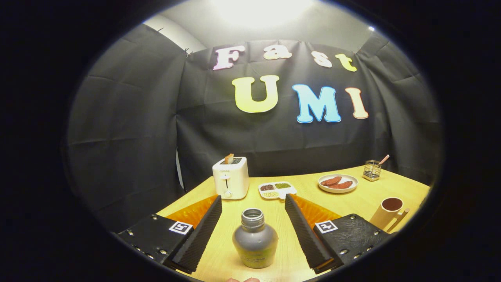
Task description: Take the bottle from table, then pour the juice into the cup, finally place the bottle on the coaster
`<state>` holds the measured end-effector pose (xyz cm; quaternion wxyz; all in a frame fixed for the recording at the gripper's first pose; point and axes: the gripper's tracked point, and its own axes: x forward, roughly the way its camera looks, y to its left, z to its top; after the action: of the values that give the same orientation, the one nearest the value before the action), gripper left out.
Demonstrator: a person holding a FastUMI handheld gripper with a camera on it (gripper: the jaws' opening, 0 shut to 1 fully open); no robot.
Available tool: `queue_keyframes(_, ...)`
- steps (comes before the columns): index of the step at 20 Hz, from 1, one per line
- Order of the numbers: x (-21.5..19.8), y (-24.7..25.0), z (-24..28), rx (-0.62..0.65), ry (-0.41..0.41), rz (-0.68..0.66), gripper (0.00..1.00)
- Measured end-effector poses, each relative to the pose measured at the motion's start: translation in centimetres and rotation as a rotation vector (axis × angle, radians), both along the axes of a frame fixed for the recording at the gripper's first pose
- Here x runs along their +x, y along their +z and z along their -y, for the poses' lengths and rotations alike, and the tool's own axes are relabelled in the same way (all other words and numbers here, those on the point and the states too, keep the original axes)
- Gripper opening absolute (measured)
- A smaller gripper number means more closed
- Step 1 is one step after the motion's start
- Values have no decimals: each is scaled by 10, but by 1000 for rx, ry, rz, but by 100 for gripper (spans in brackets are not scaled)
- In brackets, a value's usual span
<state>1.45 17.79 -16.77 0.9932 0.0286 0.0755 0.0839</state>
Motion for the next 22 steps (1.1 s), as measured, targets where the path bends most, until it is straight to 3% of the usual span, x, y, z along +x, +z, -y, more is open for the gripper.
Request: queue_keyframes(22,-19,-97,-3,-55,1,-195,99)
